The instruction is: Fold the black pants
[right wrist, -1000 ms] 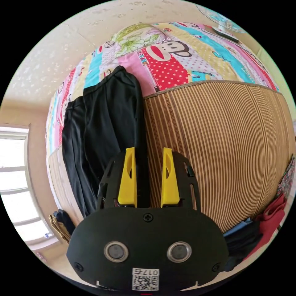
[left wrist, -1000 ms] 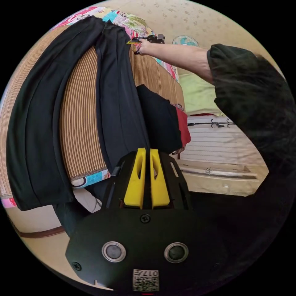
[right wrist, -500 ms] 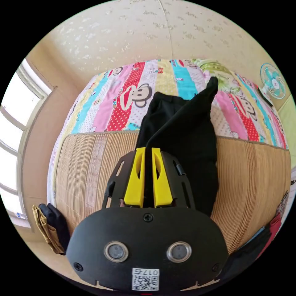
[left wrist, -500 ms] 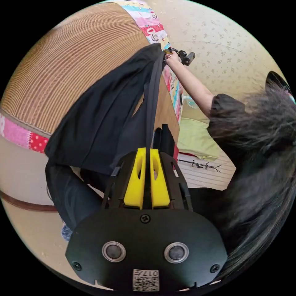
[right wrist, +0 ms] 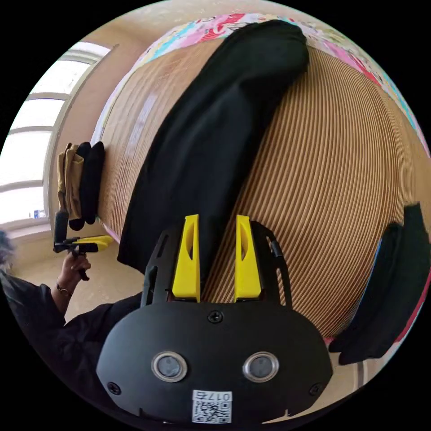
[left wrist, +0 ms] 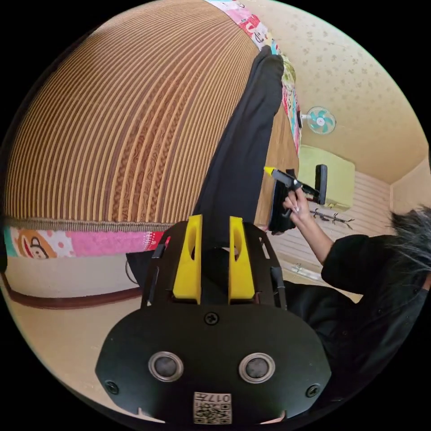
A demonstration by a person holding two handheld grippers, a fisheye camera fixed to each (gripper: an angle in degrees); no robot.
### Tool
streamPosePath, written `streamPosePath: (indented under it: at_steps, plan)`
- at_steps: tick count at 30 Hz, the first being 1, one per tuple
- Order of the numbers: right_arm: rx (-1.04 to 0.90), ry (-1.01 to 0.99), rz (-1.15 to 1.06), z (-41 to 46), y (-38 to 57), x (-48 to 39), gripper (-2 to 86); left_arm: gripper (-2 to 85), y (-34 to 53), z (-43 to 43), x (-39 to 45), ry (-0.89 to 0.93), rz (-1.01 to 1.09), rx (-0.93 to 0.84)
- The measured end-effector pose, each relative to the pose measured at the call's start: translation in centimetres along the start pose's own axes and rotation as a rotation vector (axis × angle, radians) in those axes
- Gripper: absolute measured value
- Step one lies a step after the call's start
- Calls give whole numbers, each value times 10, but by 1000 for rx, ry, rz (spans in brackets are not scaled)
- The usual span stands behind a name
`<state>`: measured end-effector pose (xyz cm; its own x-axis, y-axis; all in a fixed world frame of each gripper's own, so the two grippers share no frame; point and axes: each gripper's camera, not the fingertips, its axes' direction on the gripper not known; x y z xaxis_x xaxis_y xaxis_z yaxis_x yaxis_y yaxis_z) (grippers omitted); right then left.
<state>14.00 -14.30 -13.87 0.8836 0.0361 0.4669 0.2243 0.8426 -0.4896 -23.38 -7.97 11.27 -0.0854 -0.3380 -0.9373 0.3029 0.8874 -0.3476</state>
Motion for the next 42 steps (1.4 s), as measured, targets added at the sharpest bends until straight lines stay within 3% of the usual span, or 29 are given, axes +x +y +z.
streamPosePath:
  at_steps: [3, 6, 9, 11, 14, 18, 23, 27, 36, 42]
  plan:
    - [-82, -73, 80, 22, 52, -3, 58, 16, -21, 23, 12, 2, 76, -150]
    - [15, -87, 103, -4, 87, -16, 25, -5, -2, 35, 41, 14, 237, -279]
    - [31, -105, 140, -12, 114, -17, 22, -8, 43, 63, 48, -175, 244, -448]
    - [-80, -27, 129, 15, 122, -8, 27, -7, 62, 75, 40, -221, 201, -516]
    - [-212, 65, 224, 35, 112, 23, 47, 5, 48, 47, 40, -87, 141, -352]
    - [10, -162, 300, 3, 98, 62, 86, 95, -23, 4, 60, -29, 186, -99]
    - [137, -263, 399, 6, 72, 92, 108, 101, -97, 18, 107, -113, 347, -100]
    - [201, -168, 311, -6, 32, 87, 113, 111, -130, 41, 123, -249, 353, -150]
    - [385, -231, 147, -13, -96, 33, 117, 99, -66, 45, 126, -178, 289, -194]
    - [399, 23, 147, 22, -249, 2, 110, 39, -39, 39, 123, -78, 237, -188]
